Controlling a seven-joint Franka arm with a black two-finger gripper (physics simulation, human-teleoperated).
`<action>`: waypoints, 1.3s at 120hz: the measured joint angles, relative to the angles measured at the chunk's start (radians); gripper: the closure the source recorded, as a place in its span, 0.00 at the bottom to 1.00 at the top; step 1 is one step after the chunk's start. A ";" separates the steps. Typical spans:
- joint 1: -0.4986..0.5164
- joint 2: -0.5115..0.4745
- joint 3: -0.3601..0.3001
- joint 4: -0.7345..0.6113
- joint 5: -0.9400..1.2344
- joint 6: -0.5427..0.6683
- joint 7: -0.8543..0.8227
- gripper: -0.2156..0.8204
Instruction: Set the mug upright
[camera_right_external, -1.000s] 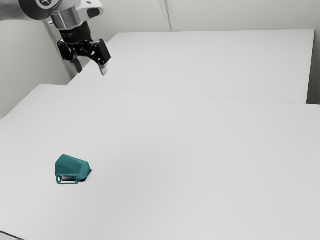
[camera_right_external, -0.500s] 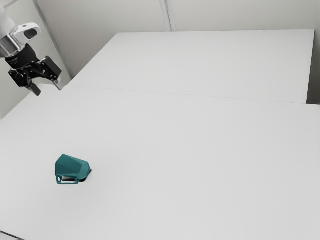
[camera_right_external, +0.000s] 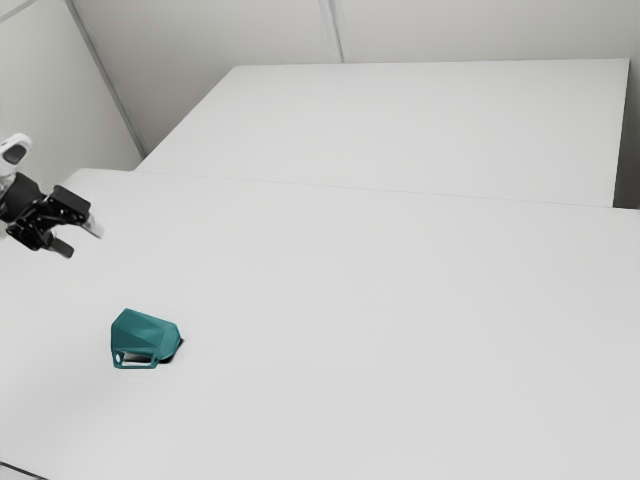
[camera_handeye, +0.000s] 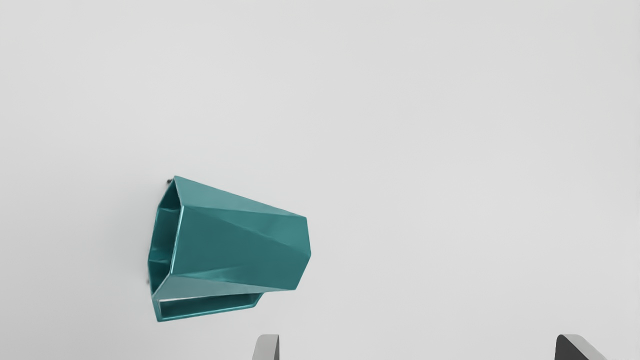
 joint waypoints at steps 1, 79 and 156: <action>0.001 0.000 0.003 -0.006 -0.004 0.003 0.006 0.21; 0.136 0.116 0.058 -0.159 -0.235 0.140 0.482 0.21; 0.204 0.231 0.058 -0.225 -0.427 0.090 0.719 0.21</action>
